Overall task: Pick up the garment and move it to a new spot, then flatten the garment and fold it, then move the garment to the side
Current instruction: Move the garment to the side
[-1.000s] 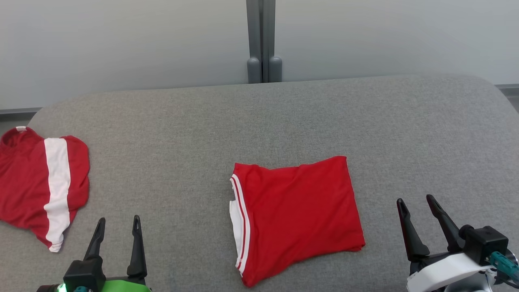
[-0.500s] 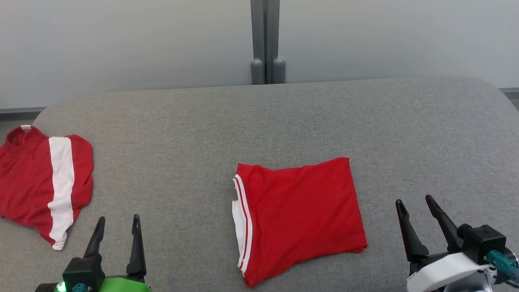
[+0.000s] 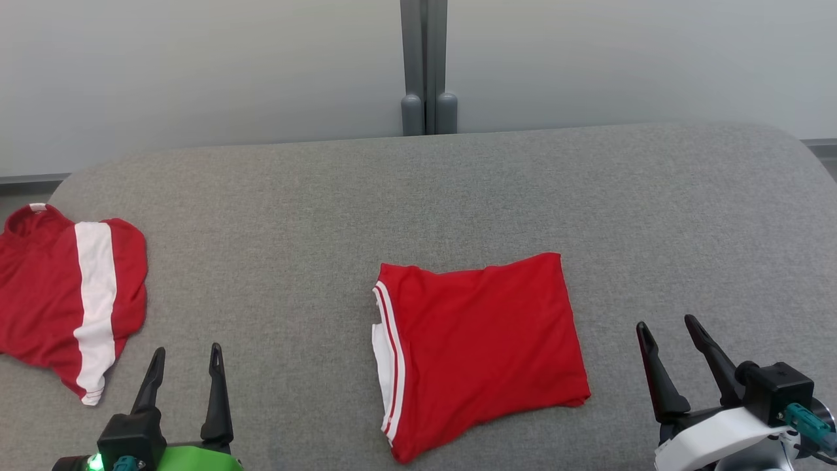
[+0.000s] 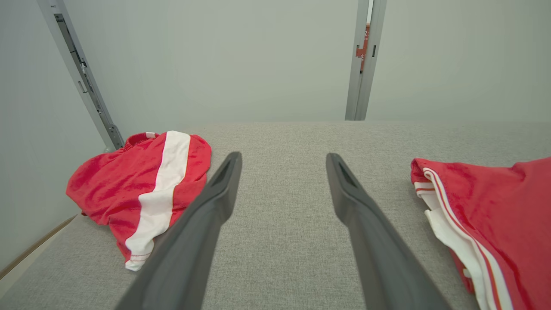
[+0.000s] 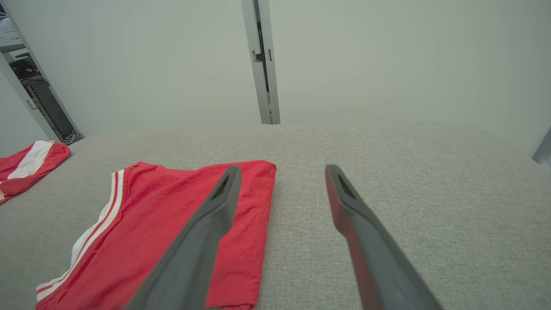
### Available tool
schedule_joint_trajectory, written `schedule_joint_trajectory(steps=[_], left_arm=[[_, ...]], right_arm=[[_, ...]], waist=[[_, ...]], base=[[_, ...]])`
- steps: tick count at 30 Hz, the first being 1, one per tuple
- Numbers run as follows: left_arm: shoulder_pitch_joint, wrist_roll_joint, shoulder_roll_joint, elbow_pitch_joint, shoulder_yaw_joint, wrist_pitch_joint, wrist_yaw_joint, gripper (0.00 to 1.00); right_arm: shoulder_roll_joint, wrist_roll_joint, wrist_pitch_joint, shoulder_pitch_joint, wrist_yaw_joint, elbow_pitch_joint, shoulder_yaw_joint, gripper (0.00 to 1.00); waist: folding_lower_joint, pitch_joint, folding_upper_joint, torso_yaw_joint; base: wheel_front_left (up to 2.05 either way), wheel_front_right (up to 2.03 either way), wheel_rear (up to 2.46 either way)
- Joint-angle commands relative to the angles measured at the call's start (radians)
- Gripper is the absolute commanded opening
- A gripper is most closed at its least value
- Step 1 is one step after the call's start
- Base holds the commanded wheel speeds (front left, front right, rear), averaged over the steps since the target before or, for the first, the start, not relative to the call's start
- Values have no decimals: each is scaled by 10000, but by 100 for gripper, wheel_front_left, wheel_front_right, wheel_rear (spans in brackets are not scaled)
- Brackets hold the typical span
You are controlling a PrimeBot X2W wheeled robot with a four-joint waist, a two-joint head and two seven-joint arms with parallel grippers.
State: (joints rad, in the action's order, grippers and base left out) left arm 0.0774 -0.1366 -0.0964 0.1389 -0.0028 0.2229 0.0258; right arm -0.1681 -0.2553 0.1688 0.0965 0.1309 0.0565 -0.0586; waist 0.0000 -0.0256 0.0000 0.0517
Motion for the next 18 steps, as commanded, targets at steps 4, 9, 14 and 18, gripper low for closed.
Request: schedule_joint_trajectory(steps=[4,9,14,18], left_arm=[[81,-102,-95,-28,-23,65,-89,100],[3,-141,-85,-29,-56,99,-149,100],[-218,-131,-43,-8,-140,129,-226,100],[-360,-150,2,45,-215,186,-253,100]], right_arm=[[-29,-52,26,57,-5,75,18,100],[-304,-42,-93,-510,-5,262,-221,100],[-669,-36,-254,-1556,-6,638,-784,100],[-910,92,-386,-2451,-6,1177,-1311,100]], waist=[[0,24,0,8],[0,101,0,43],[0,287,0,165],[0,483,0,343]], base=[[0,0,0],[0,0,0],[0,0,0],[0,0,0]])
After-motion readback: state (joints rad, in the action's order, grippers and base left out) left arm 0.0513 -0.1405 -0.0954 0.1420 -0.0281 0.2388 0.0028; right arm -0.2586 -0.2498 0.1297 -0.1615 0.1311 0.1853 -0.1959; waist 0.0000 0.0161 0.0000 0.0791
